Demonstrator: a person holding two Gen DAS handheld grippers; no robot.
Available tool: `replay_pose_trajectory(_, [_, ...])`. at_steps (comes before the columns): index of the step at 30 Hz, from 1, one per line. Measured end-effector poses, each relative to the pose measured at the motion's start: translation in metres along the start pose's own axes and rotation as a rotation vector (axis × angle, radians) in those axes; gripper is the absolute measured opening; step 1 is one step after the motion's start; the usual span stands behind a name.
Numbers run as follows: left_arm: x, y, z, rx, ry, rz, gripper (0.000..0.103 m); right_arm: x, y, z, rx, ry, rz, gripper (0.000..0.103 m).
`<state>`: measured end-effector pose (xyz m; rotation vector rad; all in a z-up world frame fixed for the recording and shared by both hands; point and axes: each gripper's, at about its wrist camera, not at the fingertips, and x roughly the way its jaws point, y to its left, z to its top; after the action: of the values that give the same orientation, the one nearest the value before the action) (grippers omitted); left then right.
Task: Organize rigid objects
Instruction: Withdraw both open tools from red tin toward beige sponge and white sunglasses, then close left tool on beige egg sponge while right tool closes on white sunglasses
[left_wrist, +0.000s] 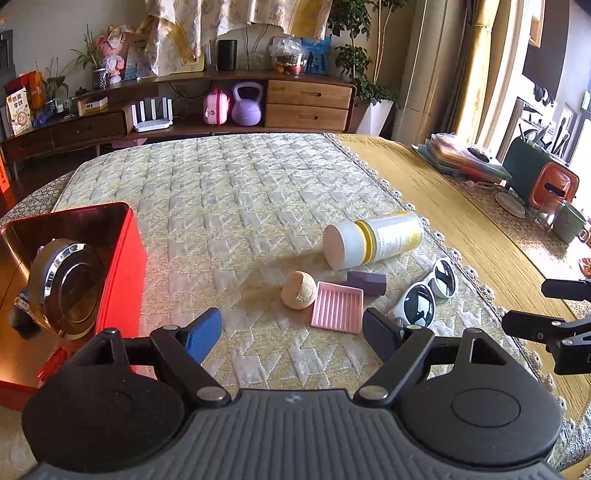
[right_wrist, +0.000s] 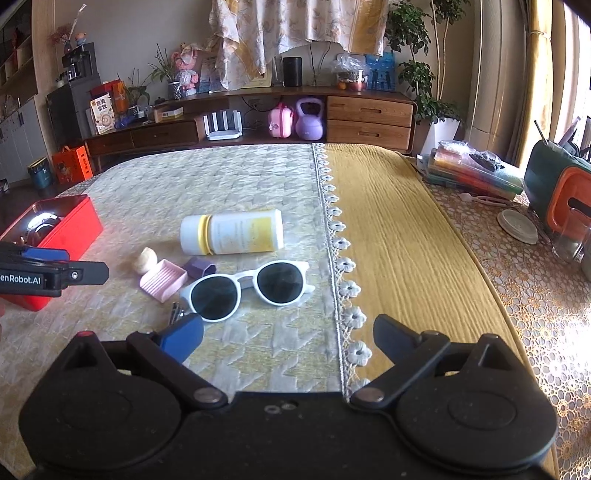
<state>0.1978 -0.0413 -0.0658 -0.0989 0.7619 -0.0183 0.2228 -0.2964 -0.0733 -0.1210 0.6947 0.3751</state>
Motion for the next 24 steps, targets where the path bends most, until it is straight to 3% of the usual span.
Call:
replay_pose_trajectory(14, [0.052, 0.007, 0.011, -0.014, 0.041, 0.016, 0.083, 0.062, 0.001, 0.014, -0.08, 0.051, 0.004, 0.083])
replay_pose_trajectory(24, [0.07, 0.007, 0.013, -0.016, 0.053, -0.024, 0.082, 0.085, 0.002, 0.017, -0.116, 0.062, 0.01, 0.08])
